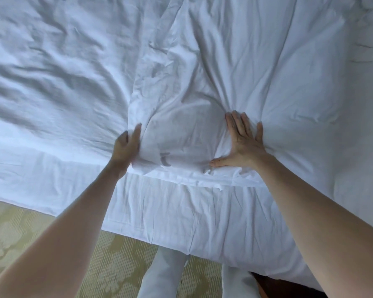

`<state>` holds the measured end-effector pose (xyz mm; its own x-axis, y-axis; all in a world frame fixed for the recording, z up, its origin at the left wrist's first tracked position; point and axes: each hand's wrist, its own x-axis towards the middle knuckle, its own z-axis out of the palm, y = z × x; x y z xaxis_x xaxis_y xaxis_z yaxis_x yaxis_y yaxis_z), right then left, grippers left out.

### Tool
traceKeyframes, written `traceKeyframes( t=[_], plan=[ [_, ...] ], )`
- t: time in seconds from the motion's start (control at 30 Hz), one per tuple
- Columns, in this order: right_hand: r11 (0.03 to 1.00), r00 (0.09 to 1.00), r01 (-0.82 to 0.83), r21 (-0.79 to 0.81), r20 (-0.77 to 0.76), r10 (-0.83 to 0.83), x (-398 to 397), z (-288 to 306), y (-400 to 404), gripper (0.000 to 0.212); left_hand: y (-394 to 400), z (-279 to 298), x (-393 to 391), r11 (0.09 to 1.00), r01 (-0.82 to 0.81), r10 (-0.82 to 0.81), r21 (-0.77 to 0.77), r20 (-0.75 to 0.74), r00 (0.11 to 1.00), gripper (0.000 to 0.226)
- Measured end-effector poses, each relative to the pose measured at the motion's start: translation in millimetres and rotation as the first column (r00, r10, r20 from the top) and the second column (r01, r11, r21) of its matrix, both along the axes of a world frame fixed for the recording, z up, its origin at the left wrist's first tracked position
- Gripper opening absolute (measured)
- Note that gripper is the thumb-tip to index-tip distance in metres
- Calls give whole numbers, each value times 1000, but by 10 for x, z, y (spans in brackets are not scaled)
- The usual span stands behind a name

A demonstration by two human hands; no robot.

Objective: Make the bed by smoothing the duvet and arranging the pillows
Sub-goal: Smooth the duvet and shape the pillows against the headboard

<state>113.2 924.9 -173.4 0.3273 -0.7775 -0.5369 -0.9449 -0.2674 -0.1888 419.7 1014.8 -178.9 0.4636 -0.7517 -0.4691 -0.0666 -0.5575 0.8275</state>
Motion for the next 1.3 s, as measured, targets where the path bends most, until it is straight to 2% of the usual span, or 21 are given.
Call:
traceKeyframes(
  t=[0.07,0.13,0.2,0.23,0.3,0.4,0.47,0.5,0.63,0.7,0.73,0.8,0.87,0.93,0.97,1.03,1.07,1.13,1.2,1.23,1.3],
  plan=[
    [1000,1000,1,1,-17,-1,20,6,9,153,265,-30,12,985,173,-172,-12,-174,970,51],
    [1000,1000,-1,2,-27,1,43,20,13,153,428,-24,52,931,354,-336,88,-176,925,53],
    [1000,1000,4,4,-25,-4,47,30,21,153,488,-4,42,843,492,-471,218,-145,870,33],
    [1000,1000,8,7,-23,-7,45,39,25,152,491,2,41,848,479,-449,226,-171,877,21],
    [1000,1000,17,9,-17,-17,36,49,31,152,451,61,44,924,345,-293,167,-271,917,10],
    [999,999,33,4,-1,-33,31,57,42,152,311,178,64,996,44,-19,80,-292,956,27],
    [999,999,45,-3,7,-45,29,56,56,152,176,283,199,965,-253,259,66,-367,893,34],
    [999,999,53,-9,11,-53,29,52,66,151,120,318,287,952,-304,298,42,-370,880,36],
    [997,997,79,-18,19,-79,58,50,113,152,61,368,437,991,-125,132,43,-242,961,39],
    [996,996,92,-17,19,-92,58,42,117,152,58,388,538,941,-338,333,25,-251,909,39],
    [995,995,94,-19,18,-94,59,37,116,152,57,383,641,872,-489,474,20,-285,833,37],
    [995,995,95,-23,14,-95,63,33,117,152,85,358,845,788,-615,595,30,-297,747,32],
    [995,995,98,-30,6,-98,86,19,131,152,159,405,857,893,-438,451,107,-201,870,22],
    [993,994,110,-32,-9,-111,118,8,144,153,258,386,691,974,-65,115,216,-225,968,45],
    [993,993,115,-30,-17,-116,127,3,148,153,302,364,578,961,127,-67,246,-239,969,56],
    [993,992,118,-26,-33,-119,133,5,152,154,348,287,383,930,301,-258,212,-210,943,45],
    [993,992,118,-21,-37,-119,133,10,151,154,346,241,326,945,285,-253,163,-192,948,34],
    [993,993,116,-16,-35,-116,136,23,152,153,307,129,313,992,76,-53,98,-225,973,19],
    [993,993,113,-25,-29,-113,145,33,165,153,289,-7,373,986,-109,126,130,-131,983,21],
    [993,993,113,-27,-26,-114,150,40,174,152,307,-91,422,981,-112,111,155,15,994,24],
    [991,992,126,-39,-16,-126,147,35,210,151,367,-159,456,964,87,-178,249,367,913,21]
  ],
)
